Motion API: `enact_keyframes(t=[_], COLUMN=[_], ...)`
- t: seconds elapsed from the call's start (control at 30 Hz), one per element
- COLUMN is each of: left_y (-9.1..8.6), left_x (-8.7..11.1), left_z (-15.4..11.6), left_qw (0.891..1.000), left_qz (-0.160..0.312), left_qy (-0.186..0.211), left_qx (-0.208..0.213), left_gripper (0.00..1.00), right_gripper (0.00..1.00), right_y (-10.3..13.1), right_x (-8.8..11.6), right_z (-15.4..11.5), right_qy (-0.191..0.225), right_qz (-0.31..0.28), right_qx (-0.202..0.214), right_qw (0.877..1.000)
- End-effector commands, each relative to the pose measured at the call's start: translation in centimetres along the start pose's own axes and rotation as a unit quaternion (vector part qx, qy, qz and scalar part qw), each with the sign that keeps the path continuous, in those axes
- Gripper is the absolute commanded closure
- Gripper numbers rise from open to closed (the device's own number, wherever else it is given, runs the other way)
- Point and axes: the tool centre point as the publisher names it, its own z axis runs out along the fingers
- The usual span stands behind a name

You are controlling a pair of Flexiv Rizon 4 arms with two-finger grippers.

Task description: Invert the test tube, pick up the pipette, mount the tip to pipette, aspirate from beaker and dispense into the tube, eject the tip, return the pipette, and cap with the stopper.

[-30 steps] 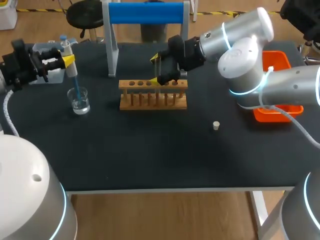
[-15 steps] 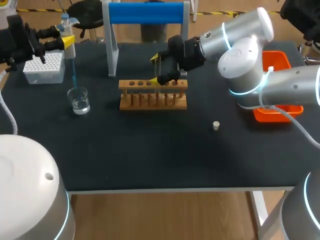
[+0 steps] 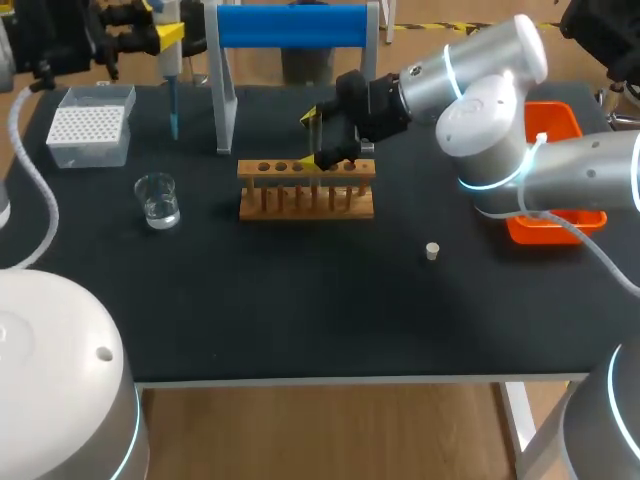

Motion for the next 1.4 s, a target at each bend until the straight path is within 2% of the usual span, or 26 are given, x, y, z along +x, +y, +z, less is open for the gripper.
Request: enact_keyframes(t=[0.03, 0.27, 0.87, 1.4], left_y=[-1.1, -2.0, -2.9, -4.9], left_x=[-0.3, 0.1, 0.4, 1.0], left_z=[1.4, 2.4, 3.8, 7.3], left_qw=[1.000, 1.000, 0.999, 0.997], left_qz=[0.005, 0.010, 0.016, 0.024], left_qy=[0.008, 0.019, 0.033, 0.064], left_qx=[-0.002, 0.006, 0.017, 0.035], left_gripper=[1.00, 1.00, 1.00, 1.00], right_gripper=[0.00, 0.00, 0.00, 0.00], right_y=[0.0, 0.2, 0.4, 0.5], right_x=[0.1, -0.1, -0.3, -0.2], right_z=[-0.1, 0.2, 0.2, 0.0], right_qy=[0.000, 0.002, 0.012, 0.013], right_qz=[0.000, -0.004, -0.010, -0.009], right_qx=[0.001, -0.001, -0.008, -0.006], right_qw=[1.000, 1.000, 1.000, 1.000])
